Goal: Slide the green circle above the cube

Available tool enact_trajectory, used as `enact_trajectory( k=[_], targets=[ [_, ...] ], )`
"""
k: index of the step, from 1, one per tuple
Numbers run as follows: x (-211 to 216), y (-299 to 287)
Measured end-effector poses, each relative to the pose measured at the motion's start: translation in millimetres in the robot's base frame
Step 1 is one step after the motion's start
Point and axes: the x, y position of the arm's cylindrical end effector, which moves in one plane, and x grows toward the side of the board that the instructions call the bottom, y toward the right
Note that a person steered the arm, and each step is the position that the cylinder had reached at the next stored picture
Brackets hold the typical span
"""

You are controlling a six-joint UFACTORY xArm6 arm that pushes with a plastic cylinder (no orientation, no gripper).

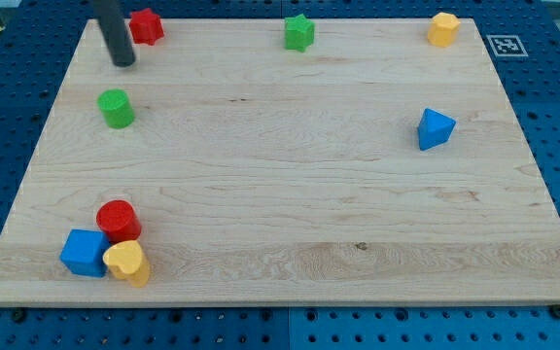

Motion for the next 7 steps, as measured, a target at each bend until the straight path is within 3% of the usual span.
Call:
enact_trajectory(
  k=[2,5,7],
  targets=[
    [72.3,2.1],
    [65.0,24.5],
    [92.1,27.1]
  ],
)
